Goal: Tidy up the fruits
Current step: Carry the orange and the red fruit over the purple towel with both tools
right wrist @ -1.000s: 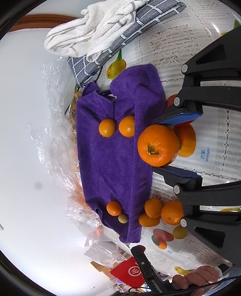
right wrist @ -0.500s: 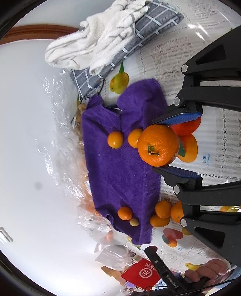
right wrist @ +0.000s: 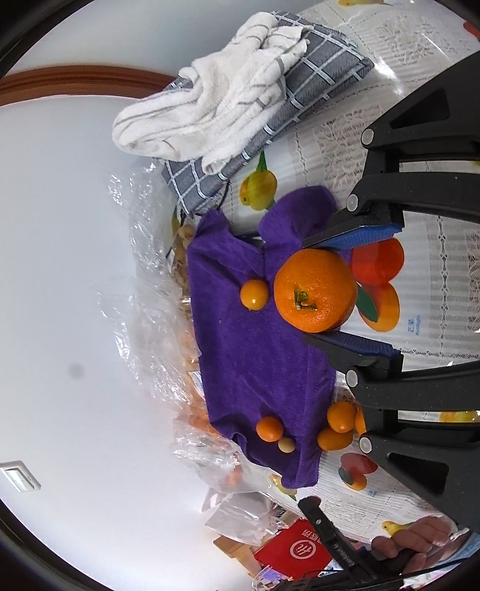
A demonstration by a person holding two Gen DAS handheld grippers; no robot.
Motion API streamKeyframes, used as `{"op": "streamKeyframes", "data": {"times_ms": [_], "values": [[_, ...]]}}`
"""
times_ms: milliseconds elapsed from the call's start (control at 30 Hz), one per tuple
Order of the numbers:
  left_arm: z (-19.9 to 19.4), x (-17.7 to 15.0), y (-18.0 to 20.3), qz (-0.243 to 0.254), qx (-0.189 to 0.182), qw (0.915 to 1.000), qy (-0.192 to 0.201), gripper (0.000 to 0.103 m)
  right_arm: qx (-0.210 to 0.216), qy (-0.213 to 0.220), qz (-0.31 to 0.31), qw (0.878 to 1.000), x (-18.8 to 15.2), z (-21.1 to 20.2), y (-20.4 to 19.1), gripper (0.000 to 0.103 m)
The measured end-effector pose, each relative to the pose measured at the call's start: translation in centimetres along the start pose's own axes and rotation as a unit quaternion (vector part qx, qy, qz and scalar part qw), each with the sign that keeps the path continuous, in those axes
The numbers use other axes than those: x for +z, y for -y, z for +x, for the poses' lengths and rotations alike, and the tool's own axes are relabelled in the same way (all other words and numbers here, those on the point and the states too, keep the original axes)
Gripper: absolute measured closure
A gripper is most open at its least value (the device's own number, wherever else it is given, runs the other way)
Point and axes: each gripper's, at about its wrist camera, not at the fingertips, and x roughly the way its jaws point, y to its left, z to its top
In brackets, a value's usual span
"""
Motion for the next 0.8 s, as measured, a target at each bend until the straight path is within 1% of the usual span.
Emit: {"op": "streamKeyframes", "data": {"times_ms": [67,167,267,467,533,567,667,800], "values": [[-0.5,0.7,-0.2,-0.008,-0.007,0.9999,0.001,0.080,-0.002,0.000,0.002,1.000,0.2,-0.1,0.3,0.061],[-1.0,1.6,-0.3,-0.009,-0.007,0.9999,0.004,0.080,-0.004,0.001,0.002,1.000,0.5,0.1,0.6,0.061],[-1.5,2.7,-0.3,0.005,-0.012,0.9999,0.008,0.080,-0.002,0.001,0.004,1.000,1.0,0.5,0.7,0.061],[-1.9,5.7,-0.8,0.022,0.013,0.9996,0.011,0.080,0.003,0.008,-0.001,1.000,2.2,1.1,0.7,0.061],[-1.4,6.7,-0.7,0.030,0.026,0.9992,0.009,0.080,0.006,0.008,0.000,1.000,2.6,1.6,0.9,0.061],[-1.0,7.0,-0.6,0.031,0.028,0.9991,0.007,0.080,0.008,0.007,0.000,1.000,2.8,1.9,1.0,0.061],[0.5,7.5,-0.3,0.025,0.023,0.9994,-0.004,0.080,0.012,0.005,-0.003,1.000,3.8,3.0,1.0,0.061],[3.3,7.0,0.8,0.021,0.015,0.9994,-0.025,0.080,0.016,-0.002,-0.009,1.000,4.9,4.9,0.9,0.061]]}}
